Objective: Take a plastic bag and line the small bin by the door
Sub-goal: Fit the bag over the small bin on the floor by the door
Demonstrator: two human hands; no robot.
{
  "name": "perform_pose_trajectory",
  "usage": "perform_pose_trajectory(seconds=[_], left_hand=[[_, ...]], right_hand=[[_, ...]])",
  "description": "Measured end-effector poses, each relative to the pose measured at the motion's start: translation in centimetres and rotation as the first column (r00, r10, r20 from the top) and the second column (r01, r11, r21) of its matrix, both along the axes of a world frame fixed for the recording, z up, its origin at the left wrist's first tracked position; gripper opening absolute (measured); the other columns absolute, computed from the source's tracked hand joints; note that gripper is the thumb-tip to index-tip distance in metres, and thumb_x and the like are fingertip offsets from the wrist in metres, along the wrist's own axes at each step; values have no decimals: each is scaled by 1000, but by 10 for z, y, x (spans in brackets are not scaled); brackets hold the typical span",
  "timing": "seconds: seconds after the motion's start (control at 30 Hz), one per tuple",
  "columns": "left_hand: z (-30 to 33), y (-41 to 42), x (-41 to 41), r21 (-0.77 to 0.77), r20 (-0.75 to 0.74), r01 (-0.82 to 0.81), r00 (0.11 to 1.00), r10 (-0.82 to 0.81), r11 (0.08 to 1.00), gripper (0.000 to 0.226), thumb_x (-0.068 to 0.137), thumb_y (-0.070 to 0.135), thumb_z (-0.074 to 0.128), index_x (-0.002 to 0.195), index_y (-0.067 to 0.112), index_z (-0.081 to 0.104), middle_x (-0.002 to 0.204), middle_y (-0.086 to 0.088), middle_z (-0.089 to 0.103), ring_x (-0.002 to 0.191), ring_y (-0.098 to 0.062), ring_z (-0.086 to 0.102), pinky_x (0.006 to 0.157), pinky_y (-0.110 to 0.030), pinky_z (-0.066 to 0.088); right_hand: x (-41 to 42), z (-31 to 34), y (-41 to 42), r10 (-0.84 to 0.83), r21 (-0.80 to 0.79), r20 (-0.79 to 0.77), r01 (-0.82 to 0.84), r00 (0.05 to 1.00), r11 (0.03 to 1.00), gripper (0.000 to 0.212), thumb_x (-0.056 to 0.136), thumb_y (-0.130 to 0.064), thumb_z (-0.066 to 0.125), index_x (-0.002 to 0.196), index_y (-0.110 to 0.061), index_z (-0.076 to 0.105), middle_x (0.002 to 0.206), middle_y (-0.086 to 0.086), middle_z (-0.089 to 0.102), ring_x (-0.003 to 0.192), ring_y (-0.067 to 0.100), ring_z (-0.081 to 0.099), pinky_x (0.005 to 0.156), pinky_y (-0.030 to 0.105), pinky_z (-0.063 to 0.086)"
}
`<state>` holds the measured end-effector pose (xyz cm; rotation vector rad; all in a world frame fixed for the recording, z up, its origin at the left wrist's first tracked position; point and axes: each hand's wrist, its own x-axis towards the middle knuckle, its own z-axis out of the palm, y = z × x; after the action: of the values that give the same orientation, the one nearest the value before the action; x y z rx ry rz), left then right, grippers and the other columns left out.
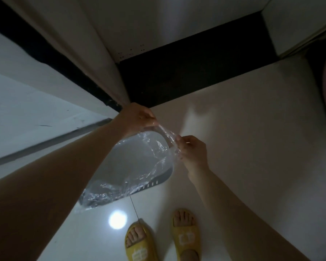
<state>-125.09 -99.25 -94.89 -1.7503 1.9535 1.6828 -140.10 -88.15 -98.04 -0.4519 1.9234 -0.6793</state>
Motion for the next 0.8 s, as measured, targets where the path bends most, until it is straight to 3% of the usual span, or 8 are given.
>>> perform_pose_trajectory(seconds=[0.13,0.23,0.33,0.43,0.53,0.6,0.67,0.8], left_hand=[[-13,-1,-11,116,121,99,986,-113,988,17,83,25,65,92,11,70,89,-6,68,85,-18,61,71,-25,43],[-19,-2,-12,133,188,79,977,-103,988,24,81,26,68,98,9,71,99,-12,70,88,-19,61,78,-27,41],[-10,4,-6,111,147,-97,986,81,989,25,81,24,67,102,10,71,104,-12,70,97,-23,63,87,-30,45],[15,23,13,-157,124,-241,957,261,958,22,82,23,66,103,17,70,102,-4,71,91,-15,64,83,-26,46],[50,73,39,-292,8,-412,901,433,863,17,81,25,67,97,21,70,92,5,69,79,-6,64,72,-17,49],[68,123,51,-230,-34,-613,781,623,756,7,77,29,69,82,25,68,74,8,69,68,-10,63,64,-21,51],[79,170,57,-26,-2,-828,560,829,559,19,65,41,71,72,23,68,59,4,69,64,-18,61,59,-25,50],[63,212,60,465,316,-885,126,940,-38,36,65,42,72,90,17,68,91,0,73,88,-16,64,70,-31,49]], right_hand=[[0,-17,16,-50,86,5,50,999,995,23,80,-32,65,67,-14,63,70,13,67,67,27,60,73,41,52],[2,-28,28,23,211,-96,-2,995,977,23,82,-36,63,74,-15,65,81,11,70,74,26,61,71,29,47],[0,-22,30,31,246,-47,-19,998,969,36,87,-41,55,89,-8,67,97,17,70,90,32,64,81,35,51],[-15,9,37,-26,84,-286,52,958,995,31,87,-37,57,99,-9,65,99,12,69,94,28,63,87,36,48],[-17,42,59,-2,-27,-332,-7,943,1000,18,83,-34,64,79,-15,65,76,4,68,76,22,63,72,30,49],[-7,54,72,55,151,-135,-35,989,988,32,82,-40,63,63,-14,62,66,6,66,65,23,62,64,31,47],[5,61,77,-194,314,115,150,974,938,35,79,-41,67,58,-14,61,58,3,63,49,15,55,49,27,42],[26,63,79,-521,522,344,302,781,798,35,72,-40,75,61,-11,59,38,-7,54,30,5,41,34,19,31]])
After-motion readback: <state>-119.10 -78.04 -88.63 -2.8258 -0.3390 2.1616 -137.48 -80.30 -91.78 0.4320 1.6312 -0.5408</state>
